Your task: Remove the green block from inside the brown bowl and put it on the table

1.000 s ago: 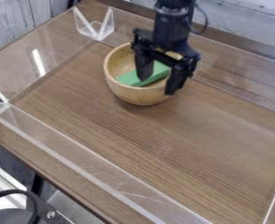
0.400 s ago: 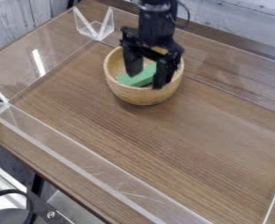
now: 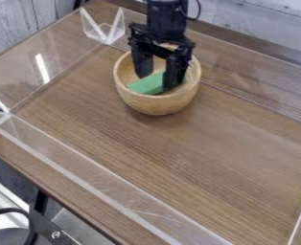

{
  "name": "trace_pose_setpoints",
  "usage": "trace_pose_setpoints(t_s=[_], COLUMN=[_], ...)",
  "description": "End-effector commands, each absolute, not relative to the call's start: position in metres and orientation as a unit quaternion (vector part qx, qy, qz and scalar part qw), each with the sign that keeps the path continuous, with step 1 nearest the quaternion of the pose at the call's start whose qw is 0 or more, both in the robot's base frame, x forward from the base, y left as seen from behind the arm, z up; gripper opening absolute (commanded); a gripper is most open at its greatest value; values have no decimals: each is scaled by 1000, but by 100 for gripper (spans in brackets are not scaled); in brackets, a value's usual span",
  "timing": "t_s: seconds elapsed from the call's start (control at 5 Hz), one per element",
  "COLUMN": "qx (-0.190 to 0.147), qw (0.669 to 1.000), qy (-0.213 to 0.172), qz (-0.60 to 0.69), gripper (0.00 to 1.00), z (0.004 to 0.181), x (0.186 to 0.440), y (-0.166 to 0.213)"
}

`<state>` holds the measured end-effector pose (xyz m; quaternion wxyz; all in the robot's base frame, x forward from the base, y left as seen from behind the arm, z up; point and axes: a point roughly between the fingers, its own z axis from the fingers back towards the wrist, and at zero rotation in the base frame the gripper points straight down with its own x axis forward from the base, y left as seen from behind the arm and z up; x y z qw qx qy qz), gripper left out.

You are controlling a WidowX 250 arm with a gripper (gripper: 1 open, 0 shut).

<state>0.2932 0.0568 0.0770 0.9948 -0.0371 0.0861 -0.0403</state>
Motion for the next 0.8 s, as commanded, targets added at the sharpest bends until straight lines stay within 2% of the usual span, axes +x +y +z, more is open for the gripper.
trace_pose_setpoints(t_s=[0.0, 0.4, 0.6], qx=[-45, -46, -44], qw=[996, 996, 996], qy=[48, 73, 69], qz=[-66, -30, -36], gripper=[100, 100, 100], z=[89, 83, 93], x=[312, 311, 306], y=[63, 68, 63])
